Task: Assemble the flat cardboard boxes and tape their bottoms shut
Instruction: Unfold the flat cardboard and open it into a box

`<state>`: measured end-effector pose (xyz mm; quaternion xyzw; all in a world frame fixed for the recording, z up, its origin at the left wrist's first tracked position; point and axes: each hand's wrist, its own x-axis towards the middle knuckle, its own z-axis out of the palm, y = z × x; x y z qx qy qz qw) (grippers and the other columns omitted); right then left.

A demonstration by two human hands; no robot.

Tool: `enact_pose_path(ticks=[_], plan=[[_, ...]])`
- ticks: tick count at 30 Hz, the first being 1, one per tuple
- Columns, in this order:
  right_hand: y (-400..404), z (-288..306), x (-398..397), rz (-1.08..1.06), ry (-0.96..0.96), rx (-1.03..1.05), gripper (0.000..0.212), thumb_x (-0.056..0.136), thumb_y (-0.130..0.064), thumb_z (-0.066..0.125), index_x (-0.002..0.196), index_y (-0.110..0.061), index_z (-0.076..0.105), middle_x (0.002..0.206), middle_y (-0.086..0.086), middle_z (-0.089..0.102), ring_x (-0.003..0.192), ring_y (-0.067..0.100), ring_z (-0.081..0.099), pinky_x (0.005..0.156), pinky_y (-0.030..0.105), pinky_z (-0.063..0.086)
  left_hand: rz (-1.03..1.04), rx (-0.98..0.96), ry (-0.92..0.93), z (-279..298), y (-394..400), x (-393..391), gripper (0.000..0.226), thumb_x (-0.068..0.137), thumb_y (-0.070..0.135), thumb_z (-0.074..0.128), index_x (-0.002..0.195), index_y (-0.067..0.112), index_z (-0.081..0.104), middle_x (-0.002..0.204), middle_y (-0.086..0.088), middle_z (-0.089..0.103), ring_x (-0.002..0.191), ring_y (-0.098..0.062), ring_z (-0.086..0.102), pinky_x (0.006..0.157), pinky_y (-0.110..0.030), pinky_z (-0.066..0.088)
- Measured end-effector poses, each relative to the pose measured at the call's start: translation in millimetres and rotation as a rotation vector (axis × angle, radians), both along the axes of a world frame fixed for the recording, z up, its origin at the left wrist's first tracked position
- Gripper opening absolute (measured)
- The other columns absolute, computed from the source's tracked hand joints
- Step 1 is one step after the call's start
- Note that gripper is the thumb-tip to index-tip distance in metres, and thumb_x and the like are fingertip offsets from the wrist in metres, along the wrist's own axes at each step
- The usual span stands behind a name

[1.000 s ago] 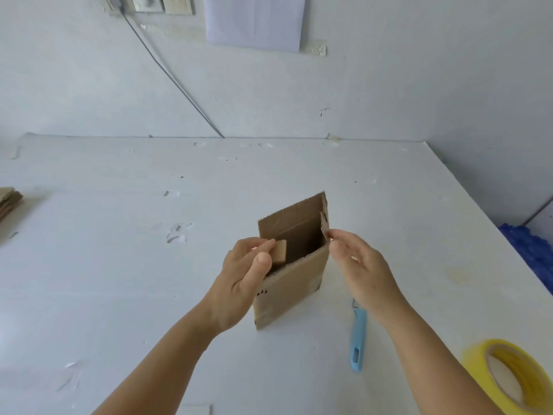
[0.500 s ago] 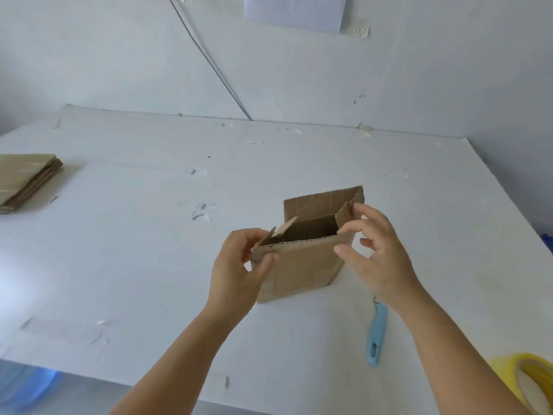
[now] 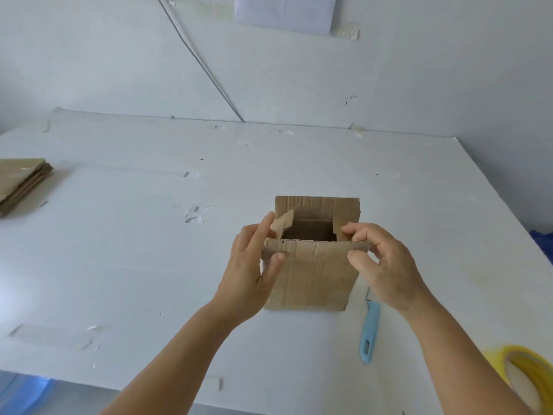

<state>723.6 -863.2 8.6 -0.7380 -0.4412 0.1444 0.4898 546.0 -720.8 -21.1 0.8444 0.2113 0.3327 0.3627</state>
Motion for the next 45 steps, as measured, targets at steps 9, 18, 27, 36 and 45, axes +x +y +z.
enact_pose_path(ticks=[9, 18, 27, 36, 45], plan=[[1.1, -16.6, -2.6, -0.146, -0.06, 0.09, 0.014, 0.085, -0.021, 0.06, 0.094, -0.031, 0.058, 0.105, -0.021, 0.059, 0.102, -0.005, 0.054, 0.083, 0.006, 0.041, 0.068, 0.053, -0.017, 0.1, 0.8, 12.0, 0.03, 0.09, 0.038, 0.049, 0.088, 0.015, 0.07, 0.102, 0.031, 0.056, 0.111, 0.013, 0.044, 0.088, -0.003, 0.032], [8.8, -25.3, 3.3, -0.146, -0.107, 0.044, 0.051, 0.087, -0.018, 0.062, 0.133, -0.031, 0.042, 0.124, -0.015, 0.047, 0.124, 0.008, 0.039, 0.101, 0.021, 0.033, -0.045, -0.136, 0.037, 5.0, 10.8, 19.8, 0.066, 0.089, 0.008, 0.06, 0.14, 0.038, 0.031, 0.13, 0.02, 0.049, 0.124, 0.004, 0.037, 0.094, -0.005, 0.03], [8.4, -27.6, 1.5, -0.165, -0.21, 0.022, 0.015, 0.092, -0.021, 0.058, 0.101, -0.018, 0.07, 0.12, -0.015, 0.055, 0.126, 0.005, 0.043, 0.097, 0.006, 0.03, -0.113, 0.056, 0.143, -5.0, 4.6, 23.1, 0.046, 0.079, 0.042, 0.069, 0.117, 0.02, 0.059, 0.142, 0.014, 0.036, 0.144, -0.009, 0.014, 0.115, -0.026, 0.019], [-1.4, -29.3, 15.5, -0.153, -0.205, -0.017, 0.031, 0.097, -0.02, 0.048, 0.126, -0.017, 0.059, 0.136, -0.016, 0.045, 0.137, -0.001, 0.025, 0.101, -0.002, 0.015, -0.184, 0.21, 0.237, 0.7, -3.3, 47.6, 0.059, 0.089, 0.042, 0.056, 0.143, 0.03, 0.033, 0.144, 0.012, 0.033, 0.145, -0.016, 0.007, 0.116, -0.038, 0.015], [-24.3, -29.9, 12.9, -0.144, -0.075, -0.18, 0.056, 0.101, -0.035, 0.033, 0.151, -0.026, 0.012, 0.158, -0.014, 0.007, 0.143, -0.003, 0.003, 0.116, 0.023, 0.011, -0.14, 0.54, 0.516, 4.3, -15.4, 69.2, 0.061, 0.096, 0.044, 0.032, 0.151, 0.021, 0.017, 0.159, -0.007, 0.011, 0.147, -0.023, 0.003, 0.113, -0.033, 0.015]])
